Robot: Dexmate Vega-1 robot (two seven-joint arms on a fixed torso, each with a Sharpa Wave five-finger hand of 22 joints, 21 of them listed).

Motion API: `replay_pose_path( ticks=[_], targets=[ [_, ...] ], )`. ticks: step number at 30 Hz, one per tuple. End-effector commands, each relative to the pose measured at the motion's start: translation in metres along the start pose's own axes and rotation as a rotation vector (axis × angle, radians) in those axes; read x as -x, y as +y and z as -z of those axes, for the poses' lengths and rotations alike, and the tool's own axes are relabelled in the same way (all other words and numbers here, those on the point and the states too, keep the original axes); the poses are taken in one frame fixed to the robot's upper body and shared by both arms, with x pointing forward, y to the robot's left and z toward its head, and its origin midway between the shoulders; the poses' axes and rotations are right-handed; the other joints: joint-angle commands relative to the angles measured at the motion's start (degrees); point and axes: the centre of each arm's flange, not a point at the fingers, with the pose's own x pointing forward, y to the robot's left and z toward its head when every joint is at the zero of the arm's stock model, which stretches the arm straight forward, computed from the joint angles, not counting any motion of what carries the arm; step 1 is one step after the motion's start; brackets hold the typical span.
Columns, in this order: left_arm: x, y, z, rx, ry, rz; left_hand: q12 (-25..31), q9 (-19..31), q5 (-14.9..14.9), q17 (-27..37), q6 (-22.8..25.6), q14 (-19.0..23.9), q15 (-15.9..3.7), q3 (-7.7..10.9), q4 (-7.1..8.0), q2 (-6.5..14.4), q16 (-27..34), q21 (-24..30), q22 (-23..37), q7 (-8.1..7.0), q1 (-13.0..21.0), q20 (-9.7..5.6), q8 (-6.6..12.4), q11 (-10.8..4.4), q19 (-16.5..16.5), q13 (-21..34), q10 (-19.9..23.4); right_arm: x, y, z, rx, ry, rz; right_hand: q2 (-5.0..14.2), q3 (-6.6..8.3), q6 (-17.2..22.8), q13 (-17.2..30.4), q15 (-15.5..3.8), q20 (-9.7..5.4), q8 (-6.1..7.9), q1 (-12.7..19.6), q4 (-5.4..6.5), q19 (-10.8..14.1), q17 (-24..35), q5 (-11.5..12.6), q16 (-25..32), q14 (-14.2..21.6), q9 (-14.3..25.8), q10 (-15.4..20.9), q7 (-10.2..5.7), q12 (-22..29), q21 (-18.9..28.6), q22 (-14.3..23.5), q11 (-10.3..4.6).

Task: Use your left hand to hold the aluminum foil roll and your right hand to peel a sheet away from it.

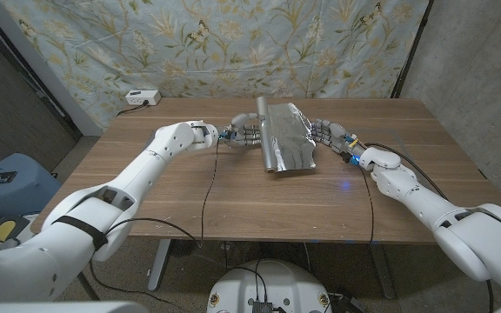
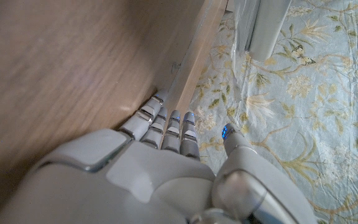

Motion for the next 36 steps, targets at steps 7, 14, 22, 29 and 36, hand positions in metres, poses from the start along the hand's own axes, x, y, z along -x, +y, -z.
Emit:
replay_pose_path(
  ticks=[7, 14, 22, 29, 36],
  targets=[
    [0.000, 0.000, 0.014, 0.053, 0.022, 0.025, -0.16, 11.48, 0.53, 0.31, 4.73, 0.58, -0.48, 3.98, 3.56, 3.87, -0.44, 0.70, 0.19, -4.31, 3.24, 0.01, 9.89, -5.42, -0.37, 0.08, 5.85, 0.006, 0.008, 0.000, 0.016, 0.034, -0.038, 0.24, 0.08, 0.44, 0.29, 0.64, 1.17, 0.23, 0.54, -0.22, 0.08, 0.10, -0.22, 0.12, -0.04, 0.11, -0.50, -0.19, 0.07, 0.33, 0.30, 0.31],
    [0.001, 0.001, 0.018, 0.063, 0.026, 0.027, -0.20, 11.38, 0.56, 0.43, 4.80, 0.65, -0.50, 4.04, 3.55, 3.87, -0.44, 0.89, 0.17, -4.47, 3.16, 0.05, 9.88, -5.53, -0.39, 0.09, 5.98, 0.014, 0.009, -0.016, 0.071, 0.043, -0.066, -0.65, -0.40, 0.32, 0.29, 1.31, 1.92, 0.16, 0.06, -0.17, 0.10, 0.06, -0.31, 0.05, -0.09, 0.11, -0.55, -0.04, 0.09, 0.34, 0.31, 0.54],
    [-0.001, 0.001, 0.021, 0.080, 0.025, 0.036, -0.29, 11.52, 0.59, 0.64, 4.73, 0.62, -0.44, 4.10, 3.54, 3.87, -0.48, 1.12, 0.15, -4.44, 3.09, 0.01, 9.96, -5.51, -0.50, 0.13, 6.06, 0.018, 0.008, -0.033, 0.122, 0.068, -0.099, -2.45, -1.31, -0.35, 0.30, 2.71, 3.92, -0.07, -0.67, -0.48, 0.45, -0.22, -0.33, -0.21, -0.14, 0.12, -0.77, 0.56, 0.07, 0.47, 0.32, 1.37],
    [-0.004, 0.003, 0.023, 0.094, 0.019, 0.044, -0.46, 11.49, 0.63, 0.76, 4.88, 0.66, -0.45, 4.20, 3.50, 3.86, -0.52, 1.29, 0.13, -4.57, 3.05, -0.03, 10.04, -5.56, -0.63, 0.15, 5.88, 0.019, 0.012, -0.040, 0.146, 0.094, -0.135, -3.85, -1.99, -1.29, 0.30, 3.75, 5.10, -0.31, -1.05, -0.97, 0.95, -0.57, -0.22, -0.56, -0.36, 0.12, -1.53, 0.96, -0.14, 0.60, 0.32, 2.07],
    [-0.009, 0.004, 0.027, 0.139, 0.011, 0.071, -0.57, 11.59, 0.67, 0.85, 4.84, 0.56, -0.54, 4.28, 3.50, 3.85, -0.63, 1.45, 0.12, -4.70, 2.99, -0.05, 10.11, -5.67, -0.73, 0.14, 5.89, 0.019, 0.016, -0.045, 0.163, 0.112, -0.158, -4.01, -2.06, -1.53, 0.30, 3.96, 5.35, -0.33, -0.96, -1.20, 0.96, -0.70, -0.13, -0.59, -0.24, 0.12, -1.66, 1.03, -0.15, 0.57, 0.32, 2.12]
  ],
)
